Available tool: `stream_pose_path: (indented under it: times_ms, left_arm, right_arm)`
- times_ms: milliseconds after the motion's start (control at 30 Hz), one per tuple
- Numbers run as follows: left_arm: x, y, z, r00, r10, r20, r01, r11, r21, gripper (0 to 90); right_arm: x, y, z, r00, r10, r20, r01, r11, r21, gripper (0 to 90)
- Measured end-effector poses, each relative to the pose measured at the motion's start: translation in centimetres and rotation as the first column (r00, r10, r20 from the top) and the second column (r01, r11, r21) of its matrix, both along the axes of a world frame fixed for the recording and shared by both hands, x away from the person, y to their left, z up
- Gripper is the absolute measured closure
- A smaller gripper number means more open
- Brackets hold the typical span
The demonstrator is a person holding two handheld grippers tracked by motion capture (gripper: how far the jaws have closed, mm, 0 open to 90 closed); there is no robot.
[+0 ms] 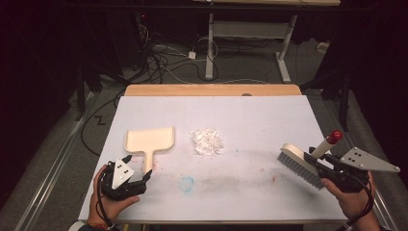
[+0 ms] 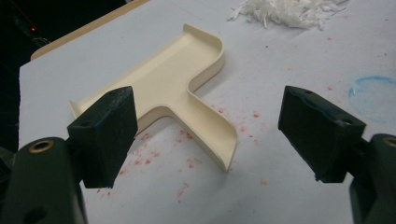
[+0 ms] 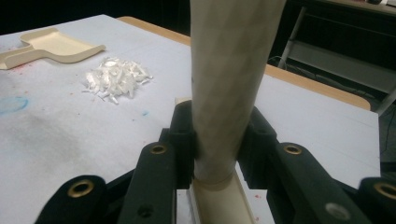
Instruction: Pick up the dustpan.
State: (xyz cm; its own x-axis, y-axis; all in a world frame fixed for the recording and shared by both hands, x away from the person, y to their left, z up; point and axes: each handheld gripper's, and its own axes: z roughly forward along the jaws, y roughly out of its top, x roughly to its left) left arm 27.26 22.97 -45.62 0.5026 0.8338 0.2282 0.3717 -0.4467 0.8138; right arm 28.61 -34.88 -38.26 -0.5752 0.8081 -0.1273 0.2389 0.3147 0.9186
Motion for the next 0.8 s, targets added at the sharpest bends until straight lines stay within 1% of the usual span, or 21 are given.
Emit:
stream_pose_path:
  times_ms: [33,67,100,133,233,267,300,333,367,400,433,467,500,533,567,600,633,667,700,767,800]
  left_arm:
    - [0.1,0.0,-0.1,1.0,0.004,-0.003,-0.004,1.0,0.007,18.7]
    - [0.2,0.2,-0.3,0.9999,0.006,-0.015,-0.006,1.0,0.001,18.7]
    - [0.2,0.2,-0.3,0.9999,0.006,-0.015,-0.006,1.0,0.001,18.7]
    - [0.3,0.4,-0.6,0.9991,0.016,-0.041,-0.016,0.9999,-0.006,18.7]
    - [0.1,0.5,-0.6,0.9985,0.018,-0.052,-0.019,0.9997,-0.018,18.8]
    - [0.0,0.5,-0.6,0.9979,0.034,-0.054,-0.035,0.9994,-0.008,19.7]
    - [0.0,0.5,-0.6,0.9955,0.065,-0.069,-0.065,0.9979,0.002,22.1]
    - [0.0,0.5,-0.6,0.9904,0.103,-0.092,-0.104,0.9946,0.0,22.8]
    - [0.0,0.6,-0.6,0.9856,0.121,-0.118,-0.125,0.9919,-0.022,22.8]
    - [0.0,0.6,-0.6,0.9856,0.121,-0.118,-0.125,0.9919,-0.022,22.8]
    - [-0.2,0.4,-0.6,0.9767,0.126,-0.174,-0.14,0.9879,-0.067,22.7]
    - [-0.4,0.2,-0.7,0.9736,0.128,-0.189,-0.145,0.9862,-0.08,22.6]
    - [-0.4,0.2,-0.7,0.9736,0.128,-0.189,-0.145,0.9862,-0.08,22.6]
    - [-0.4,-0.3,-1.1,0.9666,0.124,-0.224,-0.148,0.9843,-0.096,22.5]
    - [-0.4,-0.3,-1.1,0.9666,0.124,-0.224,-0.148,0.9843,-0.096,22.1]
    - [-0.1,-0.7,-1.4,0.9621,0.124,-0.243,-0.154,0.9821,-0.109,22.1]
    - [0.8,-1.2,-1.9,0.9515,0.136,-0.276,-0.171,0.9794,-0.107,22.3]
    - [0.8,-1.2,-1.9,0.9515,0.136,-0.276,-0.171,0.9794,-0.107,22.4]
    - [2.0,-1.4,-2.2,0.9402,0.153,-0.304,-0.196,0.9736,-0.117,22.4]
    - [3.4,-1.6,-2.4,0.9329,0.173,-0.316,-0.219,0.9688,-0.116,23.2]
    - [4.1,-1.7,-2.4,0.9275,0.186,-0.324,-0.236,0.9641,-0.122,23.5]
  right_arm:
    - [0.0,0.0,0.0,1.0,0.001,0.001,-0.001,1.0,0.0,71.2]
    - [-0.1,0.0,0.1,1.0,0.0,0.002,0.0,1.0,0.003,71.2]
    - [-0.1,0.0,0.1,1.0,-0.003,0.004,0.003,1.0,0.004,71.2]
    - [-0.1,0.0,0.2,1.0,-0.004,0.006,0.004,1.0,0.006,71.2]
    - [-0.1,0.1,0.3,0.9998,-0.013,0.013,0.013,1.0,0.004,71.2]
    - [0.0,0.1,0.4,0.9998,-0.017,0.014,0.017,1.0,0.006,71.2]
    - [0.1,0.2,0.4,0.9998,-0.017,0.011,0.017,1.0,0.009,71.2]
    - [0.2,0.2,0.4,0.9998,-0.015,0.013,0.014,1.0,0.007,71.2]
    - [0.3,0.2,0.3,0.9998,-0.011,0.014,0.011,1.0,0.007,71.2]
    - [0.4,0.3,0.4,0.9999,-0.008,0.012,0.008,1.0,0.012,71.2]
    - [0.5,0.4,0.4,0.9999,-0.005,0.013,0.005,1.0,0.017,71.2]
    - [0.6,0.5,0.4,0.9999,-0.002,0.013,0.001,1.0,0.019,71.2]
    - [0.6,0.5,0.4,0.9999,-0.002,0.013,0.001,1.0,0.019,71.2]
    - [0.8,0.8,0.4,0.9999,0.004,0.01,-0.004,1.0,0.017,71.2]
    - [0.8,0.8,0.4,0.9999,0.004,0.01,-0.004,1.0,0.017,71.2]
    - [0.9,0.9,0.4,0.9999,0.006,0.01,-0.006,1.0,0.013,71.2]
    - [1.2,1.1,0.3,0.9999,0.014,0.007,-0.014,1.0,0.006,71.2]
    - [1.3,1.2,0.3,0.9998,0.019,0.007,-0.019,1.0,0.005,71.2]
    - [1.4,1.3,0.3,0.9998,0.02,0.001,-0.02,1.0,0.004,71.2]
    - [1.5,1.5,0.2,0.9997,0.023,-0.003,-0.023,1.0,0.001,71.2]
    - [1.5,1.6,0.2,0.9997,0.025,-0.003,-0.025,1.0,-0.003,71.2]
